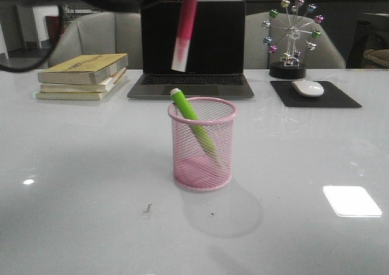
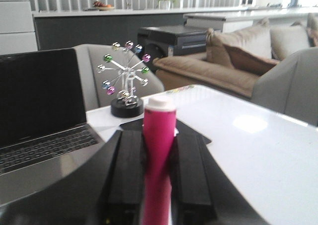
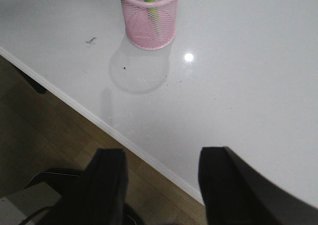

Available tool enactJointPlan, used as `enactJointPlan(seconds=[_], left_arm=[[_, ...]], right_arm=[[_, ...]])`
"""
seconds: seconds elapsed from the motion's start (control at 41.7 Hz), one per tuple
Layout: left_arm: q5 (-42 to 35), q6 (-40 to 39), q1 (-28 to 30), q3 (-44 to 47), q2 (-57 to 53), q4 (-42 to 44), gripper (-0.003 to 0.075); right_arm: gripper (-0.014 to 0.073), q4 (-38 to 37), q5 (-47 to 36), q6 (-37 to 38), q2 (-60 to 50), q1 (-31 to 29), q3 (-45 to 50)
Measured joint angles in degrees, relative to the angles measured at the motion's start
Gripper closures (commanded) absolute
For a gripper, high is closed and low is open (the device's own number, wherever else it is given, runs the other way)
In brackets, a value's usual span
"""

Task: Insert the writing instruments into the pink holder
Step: 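Lower the pink marker into the holder and open the left gripper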

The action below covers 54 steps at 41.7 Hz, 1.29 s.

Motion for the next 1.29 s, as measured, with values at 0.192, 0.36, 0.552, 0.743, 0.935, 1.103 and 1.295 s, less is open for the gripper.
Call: enactJointPlan(seconds=[0.192,0.36,0.552,0.743,0.935,1.103,1.295], left_arm=[[-14.29,-4.53,-1.31,0.0,9.01,0.0,0.0629],[-17.33,-7.29,-1.31,0.0,13.57,0.0,0.0629],[-17.87,-8.77,-1.31,0.0,16.45,-0.04,0.0626],[-17.21,-8.85,-1.31,0.0,17.01,-0.04,0.0426],[-17.13,-8.99,-1.31,0.0,17.01,-0.04,0.0294],[-15.06,-8.99,-1.31,0.0,16.59,-0.04,0.0294],[2.02,-4.14,-1.31,-2.1,10.36,-0.04,0.0294]], right_arm=[[0.0147,0.0,0.0,0.0,0.0,0.0,0.0],[0.0147,0.0,0.0,0.0,0.0,0.0,0.0],[0.0147,0.0,0.0,0.0,0.0,0.0,0.0],[0.0147,0.0,0.0,0.0,0.0,0.0,0.0],[0.0147,0.0,0.0,0.0,0.0,0.0,0.0],[0.0147,0.0,0.0,0.0,0.0,0.0,0.0],[0.0147,0.0,0.0,0.0,0.0,0.0,0.0]])
